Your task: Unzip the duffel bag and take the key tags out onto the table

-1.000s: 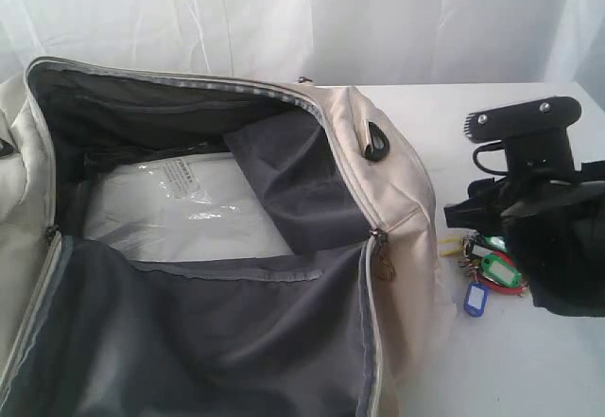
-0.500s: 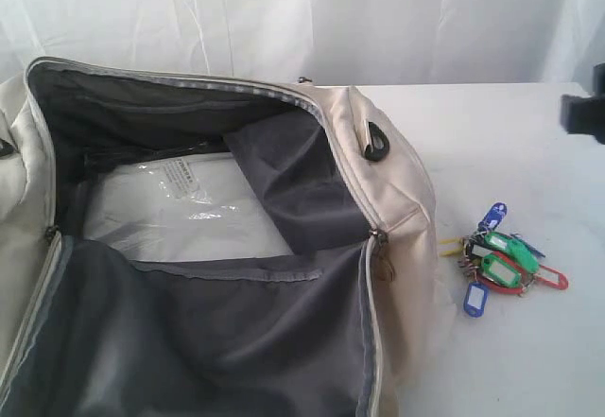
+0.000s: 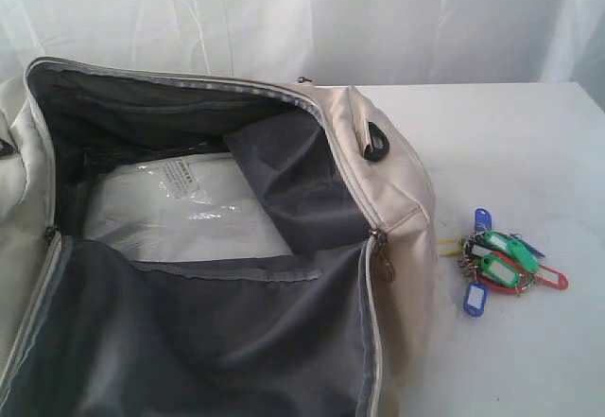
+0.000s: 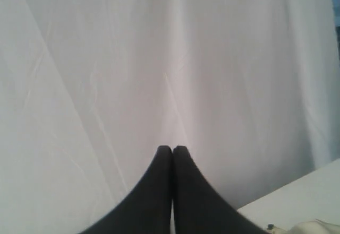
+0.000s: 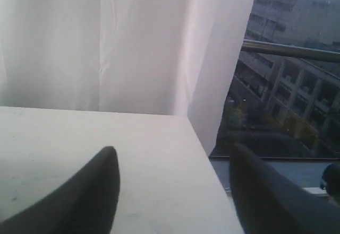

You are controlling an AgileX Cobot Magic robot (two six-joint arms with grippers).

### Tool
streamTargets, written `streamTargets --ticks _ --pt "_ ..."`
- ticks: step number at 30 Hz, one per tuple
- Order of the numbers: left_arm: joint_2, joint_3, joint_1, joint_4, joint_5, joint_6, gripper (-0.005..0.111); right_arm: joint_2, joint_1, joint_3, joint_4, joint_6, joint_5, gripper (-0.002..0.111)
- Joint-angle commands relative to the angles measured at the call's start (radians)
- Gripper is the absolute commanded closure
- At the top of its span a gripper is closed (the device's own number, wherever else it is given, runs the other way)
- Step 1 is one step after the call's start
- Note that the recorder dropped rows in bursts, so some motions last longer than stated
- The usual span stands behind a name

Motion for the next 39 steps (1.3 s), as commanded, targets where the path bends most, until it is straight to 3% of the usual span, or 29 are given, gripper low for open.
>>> streamTargets --ticks 1,7,10,39 --pt "-0.009 -0.001 0.003 0.006 0.055 -0.008 0.107 -0.061 -0.003 0.057 -0.006 0.099 0.125 0.066" --pt "-0.009 -0.001 0.003 0.006 0.045 -0.008 0.107 -0.066 -0.003 0.082 -0.006 0.101 0.367 0.098" --pt "-0.009 -0.001 0.003 0.006 0.044 -0.005 0.107 -0.066 -0.003 0.082 -0.006 0.101 0.375 0.106" --pt "-0.009 0.004 0.003 0.006 0.07 0.044 0.107 -0.066 -0.003 0.082 -0.006 0.138 0.38 0.107"
